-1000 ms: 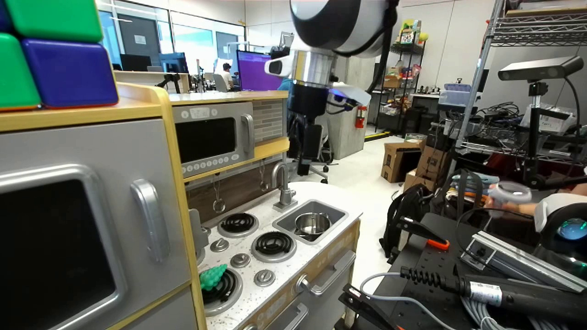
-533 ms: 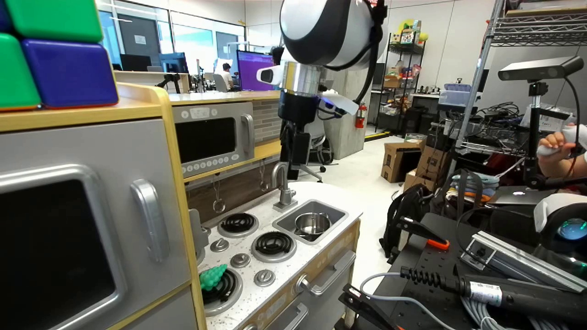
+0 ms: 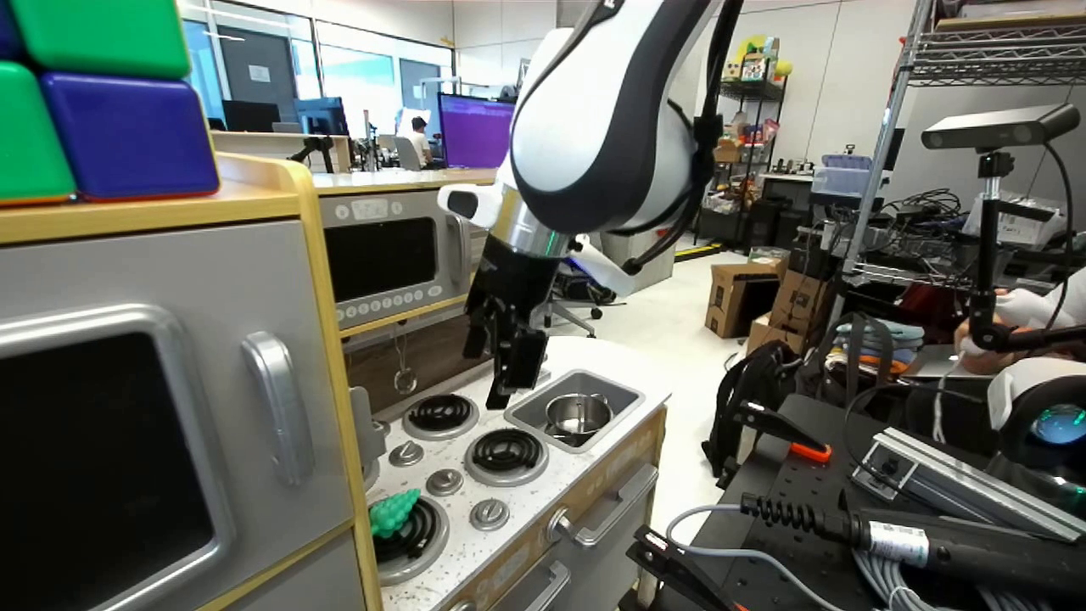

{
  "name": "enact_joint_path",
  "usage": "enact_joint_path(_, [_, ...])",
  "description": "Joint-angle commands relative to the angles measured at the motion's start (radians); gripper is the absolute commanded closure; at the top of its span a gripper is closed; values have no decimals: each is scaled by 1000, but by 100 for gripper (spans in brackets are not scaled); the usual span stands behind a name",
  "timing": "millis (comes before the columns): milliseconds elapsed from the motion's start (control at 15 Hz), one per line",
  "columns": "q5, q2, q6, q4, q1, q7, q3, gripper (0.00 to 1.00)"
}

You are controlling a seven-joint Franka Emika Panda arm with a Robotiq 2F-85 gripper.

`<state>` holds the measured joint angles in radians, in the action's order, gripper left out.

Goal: Put the green object atop the stove inside the pot in the sink

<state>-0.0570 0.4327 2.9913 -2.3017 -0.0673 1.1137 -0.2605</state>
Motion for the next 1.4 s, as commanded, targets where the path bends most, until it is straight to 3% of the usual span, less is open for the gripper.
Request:
enact_joint_path(0, [103, 140, 8, 124, 11, -21, -3, 0])
enact_joint_path(533, [211, 376, -310, 518, 119, -192, 122, 0])
enact_joint_path(600, [196, 318, -238, 410, 66, -157, 74, 0])
enact_joint_path(800, [208, 365, -275, 483, 85, -177, 90, 0])
enact_joint_path(867, [265, 215, -367, 322, 74, -140, 135, 0])
enact_joint_path(1067, [284, 165, -486, 289, 1, 10, 92, 0])
enact_joint_path(1333, [302, 150, -643, 333, 7, 179, 111, 0])
